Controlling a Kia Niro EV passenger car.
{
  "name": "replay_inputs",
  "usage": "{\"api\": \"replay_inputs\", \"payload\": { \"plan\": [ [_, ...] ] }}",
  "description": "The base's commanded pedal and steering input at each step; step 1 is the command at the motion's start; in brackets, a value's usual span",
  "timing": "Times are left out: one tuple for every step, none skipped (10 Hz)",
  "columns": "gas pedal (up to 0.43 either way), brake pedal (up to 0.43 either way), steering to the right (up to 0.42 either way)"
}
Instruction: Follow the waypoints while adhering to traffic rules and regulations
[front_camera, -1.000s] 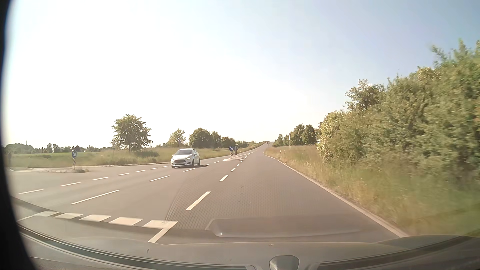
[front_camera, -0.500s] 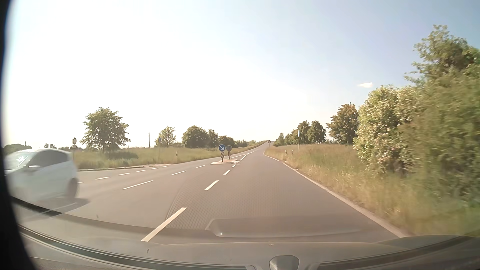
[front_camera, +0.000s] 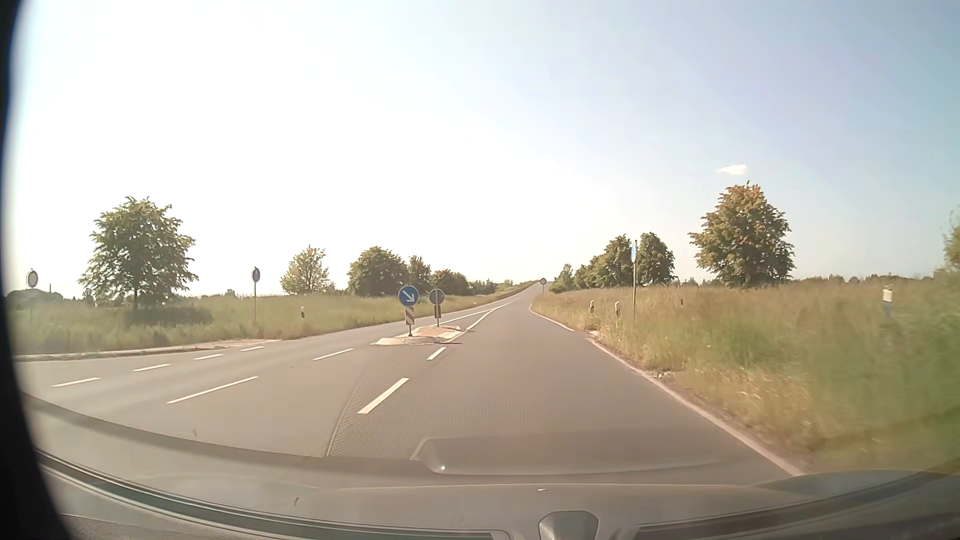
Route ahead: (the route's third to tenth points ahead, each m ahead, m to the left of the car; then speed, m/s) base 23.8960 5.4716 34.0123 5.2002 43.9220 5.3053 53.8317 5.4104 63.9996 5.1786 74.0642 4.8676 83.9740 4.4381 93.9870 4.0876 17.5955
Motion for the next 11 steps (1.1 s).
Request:
{"api": "replay_inputs", "payload": {
  "plan": [
    [0.169,0.006,-0.003],
    [0.169,0.006,-0.004],
    [0.169,0.006,-0.004],
    [0.169,0.006,-0.004],
    [0.169,0.006,-0.004],
    [0.169,0.006,-0.004],
    [0.169,0.006,-0.004],
    [0.169,0.006,-0.004],
    [0.169,0.006,-0.004],
    [0.169,0.006,-0.004],
    [0.169,0.0,-0.003]
  ]
}}
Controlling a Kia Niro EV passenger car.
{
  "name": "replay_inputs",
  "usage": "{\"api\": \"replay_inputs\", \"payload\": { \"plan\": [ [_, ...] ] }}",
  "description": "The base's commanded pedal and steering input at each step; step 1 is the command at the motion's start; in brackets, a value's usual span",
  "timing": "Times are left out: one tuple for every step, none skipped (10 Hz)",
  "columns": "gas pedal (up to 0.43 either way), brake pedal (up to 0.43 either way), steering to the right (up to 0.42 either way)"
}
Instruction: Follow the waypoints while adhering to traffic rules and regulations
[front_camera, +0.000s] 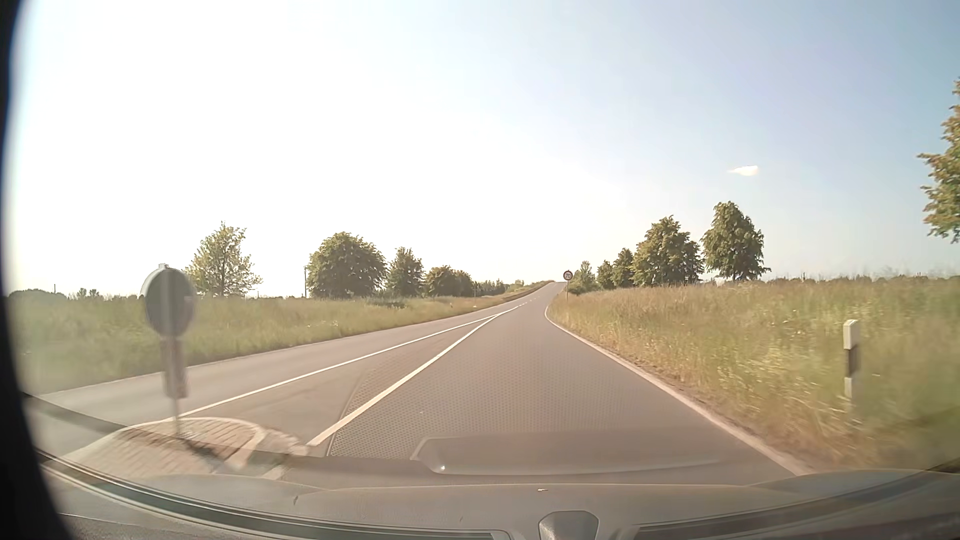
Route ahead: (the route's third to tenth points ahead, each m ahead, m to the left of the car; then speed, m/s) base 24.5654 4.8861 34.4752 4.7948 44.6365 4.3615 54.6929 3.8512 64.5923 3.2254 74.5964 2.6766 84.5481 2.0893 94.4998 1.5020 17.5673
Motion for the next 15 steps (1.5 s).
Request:
{"api": "replay_inputs", "payload": {
  "plan": [
    [0.169,0.006,-0.003],
    [0.169,0.006,-0.003],
    [0.169,0.006,-0.002],
    [0.169,0.006,-0.002],
    [0.169,0.006,-0.002],
    [0.169,0.006,-0.002],
    [0.169,0.006,-0.002],
    [0.169,0.006,-0.001],
    [0.169,0.006,0.001],
    [0.169,0.006,0.005],
    [0.169,0.006,0.006],
    [0.169,0.006,0.006],
    [0.169,0.006,0.006],
    [0.169,0.006,0.007],
    [0.169,0.006,0.008]
  ]
}}
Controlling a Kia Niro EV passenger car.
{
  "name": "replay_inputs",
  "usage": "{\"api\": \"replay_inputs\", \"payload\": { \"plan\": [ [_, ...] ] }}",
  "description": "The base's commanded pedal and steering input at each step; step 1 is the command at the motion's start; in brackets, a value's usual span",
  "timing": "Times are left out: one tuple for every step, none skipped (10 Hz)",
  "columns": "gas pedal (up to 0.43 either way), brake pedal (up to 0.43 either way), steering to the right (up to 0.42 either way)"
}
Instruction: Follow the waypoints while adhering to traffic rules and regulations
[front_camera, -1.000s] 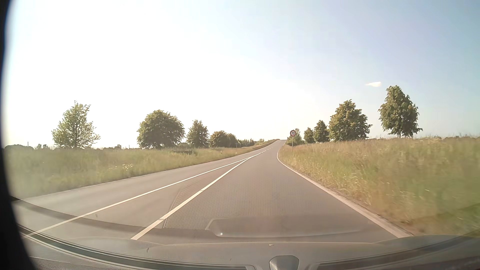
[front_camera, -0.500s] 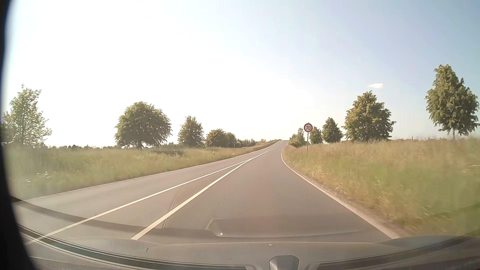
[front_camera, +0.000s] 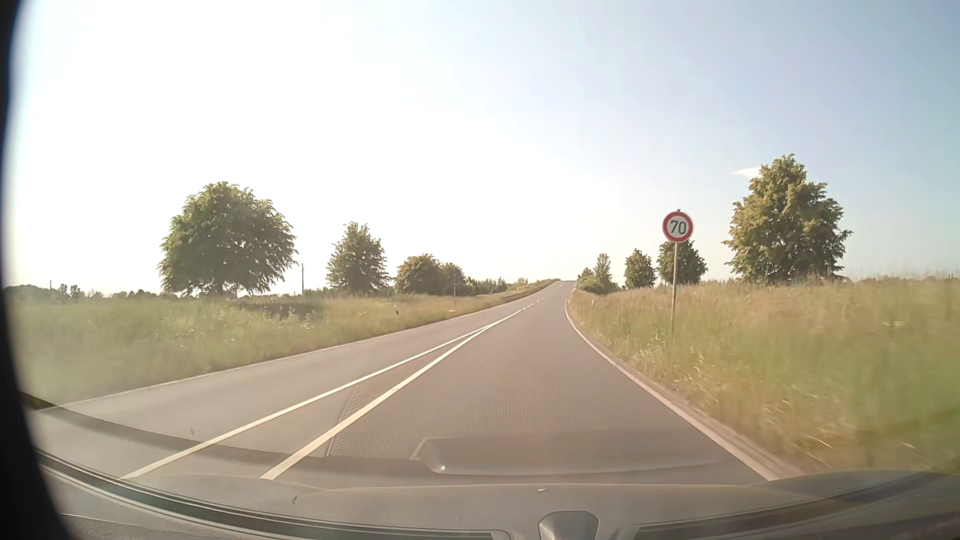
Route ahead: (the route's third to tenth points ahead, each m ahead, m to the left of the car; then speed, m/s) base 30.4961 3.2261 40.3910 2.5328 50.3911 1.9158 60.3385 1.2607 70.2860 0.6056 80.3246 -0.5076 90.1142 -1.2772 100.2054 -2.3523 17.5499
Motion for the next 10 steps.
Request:
{"api": "replay_inputs", "payload": {
  "plan": [
    [0.169,0.006,0.008],
    [0.177,0.006,0.008],
    [0.177,0.006,0.008],
    [0.177,0.006,0.008],
    [0.177,0.006,0.008],
    [0.177,0.006,0.008],
    [0.189,0.006,0.008],
    [0.189,0.006,0.008],
    [0.189,0.006,0.008],
    [0.197,0.006,0.009]
  ]
}}
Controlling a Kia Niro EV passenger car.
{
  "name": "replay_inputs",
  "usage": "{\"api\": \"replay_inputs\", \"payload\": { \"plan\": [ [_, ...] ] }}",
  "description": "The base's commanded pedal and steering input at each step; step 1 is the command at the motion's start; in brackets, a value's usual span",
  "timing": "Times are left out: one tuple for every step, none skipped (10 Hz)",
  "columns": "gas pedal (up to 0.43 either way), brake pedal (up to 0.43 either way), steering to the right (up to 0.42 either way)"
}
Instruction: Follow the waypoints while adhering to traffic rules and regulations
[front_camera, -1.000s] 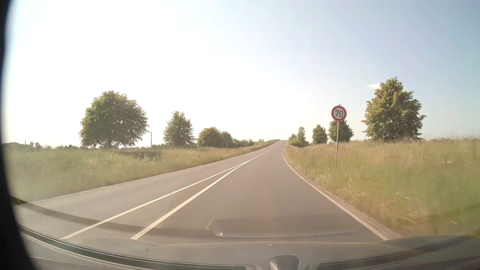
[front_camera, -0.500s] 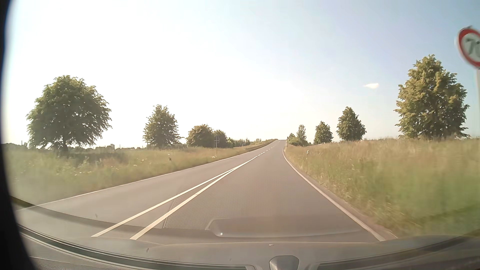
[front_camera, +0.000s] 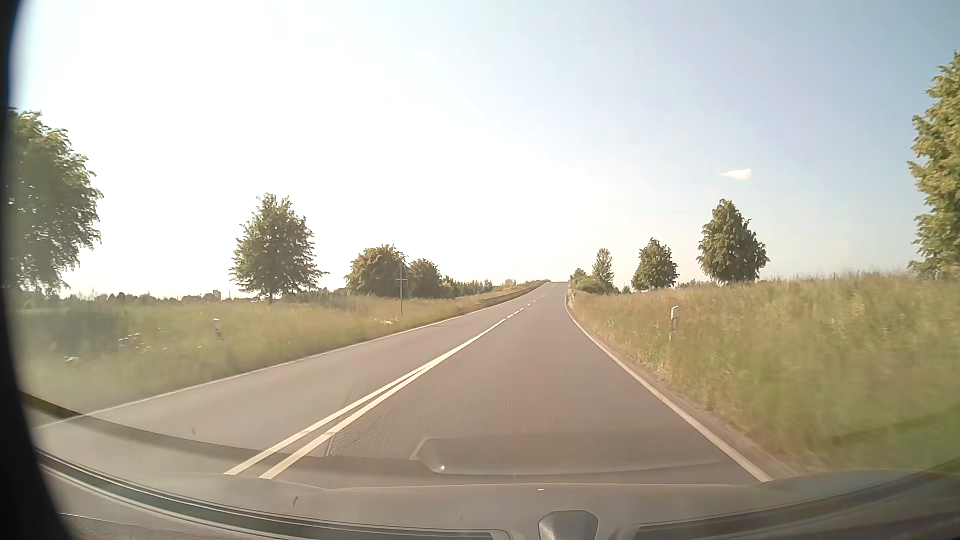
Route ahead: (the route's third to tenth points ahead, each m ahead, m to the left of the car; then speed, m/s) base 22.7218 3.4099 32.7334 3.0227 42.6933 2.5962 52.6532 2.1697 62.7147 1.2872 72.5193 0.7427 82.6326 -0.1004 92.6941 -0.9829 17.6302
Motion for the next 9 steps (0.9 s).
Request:
{"api": "replay_inputs", "payload": {
  "plan": [
    [0.197,0.006,0.009],
    [0.197,0.006,0.009],
    [0.197,0.006,0.01],
    [0.197,0.006,0.011],
    [0.197,0.006,0.012],
    [0.197,0.006,0.012],
    [0.197,0.006,0.012],
    [0.197,0.006,0.011],
    [0.197,0.006,0.011]
  ]
}}
